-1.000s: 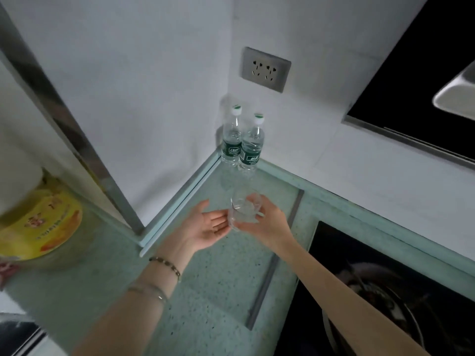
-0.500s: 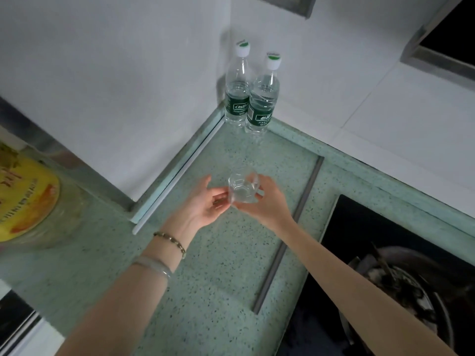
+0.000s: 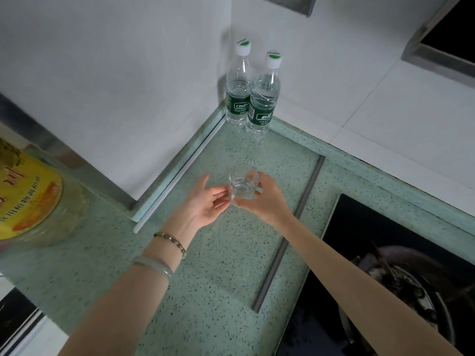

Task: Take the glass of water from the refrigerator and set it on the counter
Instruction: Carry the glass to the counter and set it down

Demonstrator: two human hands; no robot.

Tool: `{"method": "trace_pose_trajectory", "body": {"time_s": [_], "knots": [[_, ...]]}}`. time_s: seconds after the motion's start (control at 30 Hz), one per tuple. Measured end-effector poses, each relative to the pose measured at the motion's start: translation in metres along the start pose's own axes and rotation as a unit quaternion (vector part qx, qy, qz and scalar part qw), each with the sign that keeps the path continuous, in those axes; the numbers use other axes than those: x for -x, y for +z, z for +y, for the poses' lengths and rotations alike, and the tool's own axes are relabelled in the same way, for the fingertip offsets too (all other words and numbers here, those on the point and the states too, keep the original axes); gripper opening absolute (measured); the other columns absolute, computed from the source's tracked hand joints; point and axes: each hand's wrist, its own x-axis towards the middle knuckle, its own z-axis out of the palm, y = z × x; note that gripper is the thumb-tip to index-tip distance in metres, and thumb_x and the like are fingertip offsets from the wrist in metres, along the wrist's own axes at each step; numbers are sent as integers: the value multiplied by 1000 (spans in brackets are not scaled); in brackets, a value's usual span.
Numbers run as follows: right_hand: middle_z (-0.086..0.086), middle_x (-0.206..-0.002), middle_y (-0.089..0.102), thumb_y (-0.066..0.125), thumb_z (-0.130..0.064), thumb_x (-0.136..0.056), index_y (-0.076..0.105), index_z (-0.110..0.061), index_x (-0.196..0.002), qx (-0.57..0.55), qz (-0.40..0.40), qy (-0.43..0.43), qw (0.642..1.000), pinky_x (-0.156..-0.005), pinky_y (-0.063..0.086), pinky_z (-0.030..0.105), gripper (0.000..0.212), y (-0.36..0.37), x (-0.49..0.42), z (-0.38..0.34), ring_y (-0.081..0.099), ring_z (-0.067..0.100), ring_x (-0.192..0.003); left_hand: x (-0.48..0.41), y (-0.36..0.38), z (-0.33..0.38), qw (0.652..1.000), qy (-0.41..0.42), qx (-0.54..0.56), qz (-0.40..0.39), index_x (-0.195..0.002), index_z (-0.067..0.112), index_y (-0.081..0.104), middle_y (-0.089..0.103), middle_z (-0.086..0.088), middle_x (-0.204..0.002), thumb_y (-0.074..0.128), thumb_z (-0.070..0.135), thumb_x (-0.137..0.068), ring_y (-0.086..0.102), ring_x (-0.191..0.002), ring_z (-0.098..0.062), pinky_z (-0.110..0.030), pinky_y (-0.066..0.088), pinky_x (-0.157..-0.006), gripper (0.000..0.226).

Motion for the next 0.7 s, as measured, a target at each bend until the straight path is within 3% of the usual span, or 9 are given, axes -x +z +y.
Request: {"method": "trace_pose_trajectory", "body": {"time_s": [0.17,0.27,0.43,0.53,0.7], "knots": [[-3,-151,32,83,-36,-64,23,-26,-148,-56,-19,1,998,-111,29,41,104,-12,15,-14,36,16,-132,8,-21,-3,979,66,189,-38,-140,-5,41,43,-19,-149,15,62,-96,36,-142,-30,-41,25,-119,84],[-6,-158,20,71,-47,-75,17,-31,-149,-126,23,-17,992,-115,20,48,93,-27,33,-31,22,19,-143,28,-27,0,961,103,250,-61,-138,-5,43,43,-19,-149,15,64,-95,36,-142,-30,-42,26,-118,86],[-15,-159,15,59,-46,-88,18,-44,-146,-236,72,-52,968,-111,21,41,72,-46,75,-72,16,15,-146,81,-22,7,931,166,314,-86,-134,-4,52,54,-19,-141,19,63,-96,44,-137,-30,-43,32,-115,83],[-16,-157,19,63,-37,-88,20,-40,-147,-240,110,-102,959,-112,24,36,73,-52,108,-101,20,14,-144,130,-19,6,922,245,289,-82,-130,-1,56,62,-17,-133,21,59,-98,53,-129,-29,-42,39,-109,76],[-18,-156,20,65,-39,-86,21,-35,-149,-220,141,-191,946,-114,23,32,77,-62,168,-134,21,6,-143,233,-23,0,897,423,121,-52,-130,9,54,62,-5,-129,17,48,-102,56,-123,-17,-35,38,-109,60]]}}
